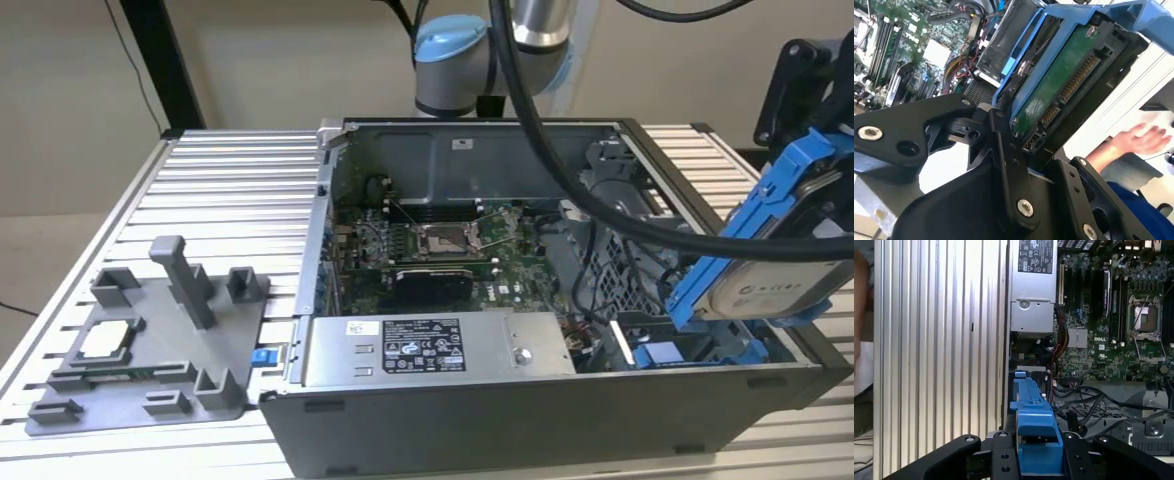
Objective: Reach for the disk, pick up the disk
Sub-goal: 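Pick up the disk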
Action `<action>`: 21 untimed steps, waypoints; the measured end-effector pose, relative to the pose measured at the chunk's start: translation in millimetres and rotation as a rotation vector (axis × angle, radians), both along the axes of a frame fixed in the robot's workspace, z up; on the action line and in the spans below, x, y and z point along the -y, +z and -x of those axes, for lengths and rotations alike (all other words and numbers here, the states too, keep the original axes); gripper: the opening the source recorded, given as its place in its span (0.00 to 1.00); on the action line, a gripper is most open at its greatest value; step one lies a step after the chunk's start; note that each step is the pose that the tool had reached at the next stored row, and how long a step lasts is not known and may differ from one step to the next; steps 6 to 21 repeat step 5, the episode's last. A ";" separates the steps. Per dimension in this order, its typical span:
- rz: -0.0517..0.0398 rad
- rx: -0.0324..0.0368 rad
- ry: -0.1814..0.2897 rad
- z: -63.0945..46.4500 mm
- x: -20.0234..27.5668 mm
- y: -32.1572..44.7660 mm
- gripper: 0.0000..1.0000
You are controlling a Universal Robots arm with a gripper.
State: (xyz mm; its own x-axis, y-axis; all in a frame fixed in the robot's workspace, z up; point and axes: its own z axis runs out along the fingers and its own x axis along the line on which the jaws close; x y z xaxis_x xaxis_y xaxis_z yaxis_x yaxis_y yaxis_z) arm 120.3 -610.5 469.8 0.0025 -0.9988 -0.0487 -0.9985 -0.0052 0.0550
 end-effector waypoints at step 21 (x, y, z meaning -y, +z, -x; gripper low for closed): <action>-0.0001 0.0000 0.000 0.0 0.1 -0.2 0.00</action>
